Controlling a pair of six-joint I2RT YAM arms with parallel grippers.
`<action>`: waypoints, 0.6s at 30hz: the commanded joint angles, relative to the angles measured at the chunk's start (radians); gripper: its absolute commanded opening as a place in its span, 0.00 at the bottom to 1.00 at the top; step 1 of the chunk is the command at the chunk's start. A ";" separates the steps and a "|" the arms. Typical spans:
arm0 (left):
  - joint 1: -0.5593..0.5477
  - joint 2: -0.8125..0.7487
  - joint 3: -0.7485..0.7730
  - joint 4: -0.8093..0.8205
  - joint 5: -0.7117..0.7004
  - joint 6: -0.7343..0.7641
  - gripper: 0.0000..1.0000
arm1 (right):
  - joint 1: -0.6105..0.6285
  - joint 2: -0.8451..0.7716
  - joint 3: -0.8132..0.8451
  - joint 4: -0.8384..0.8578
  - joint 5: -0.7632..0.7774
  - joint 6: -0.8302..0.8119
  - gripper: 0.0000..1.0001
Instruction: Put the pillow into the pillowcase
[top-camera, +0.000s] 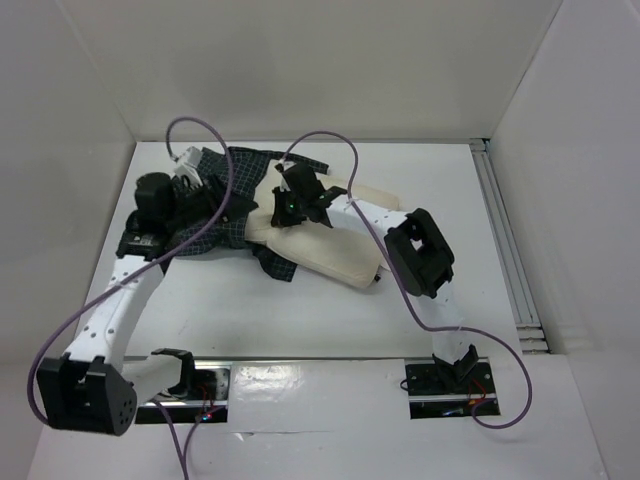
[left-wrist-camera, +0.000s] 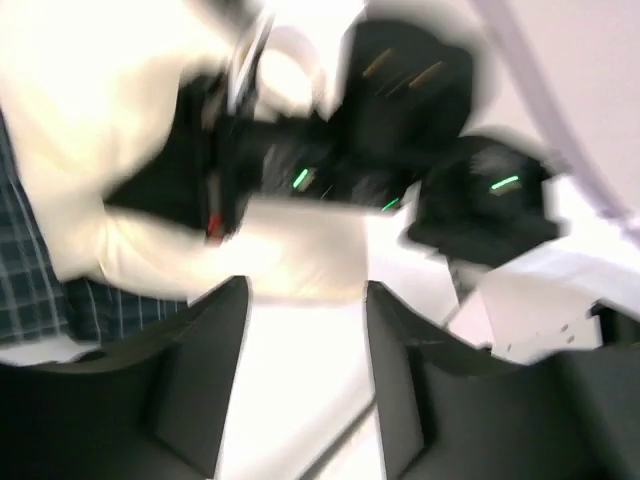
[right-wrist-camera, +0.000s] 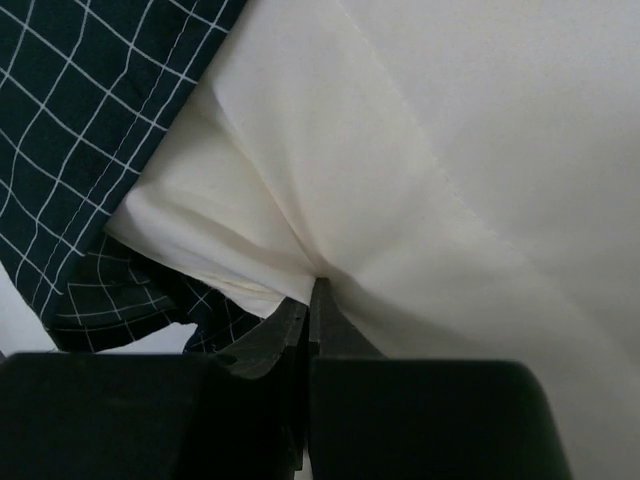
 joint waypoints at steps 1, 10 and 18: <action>0.030 -0.056 0.127 -0.187 -0.041 0.140 0.59 | -0.019 -0.031 -0.036 0.034 0.047 0.006 0.00; -0.115 0.185 0.381 -0.486 -0.585 0.297 0.65 | -0.010 -0.060 -0.036 0.009 0.009 0.015 0.21; -0.179 0.245 0.399 -0.534 -0.775 0.297 0.65 | -0.010 -0.386 -0.225 0.002 0.156 -0.026 0.70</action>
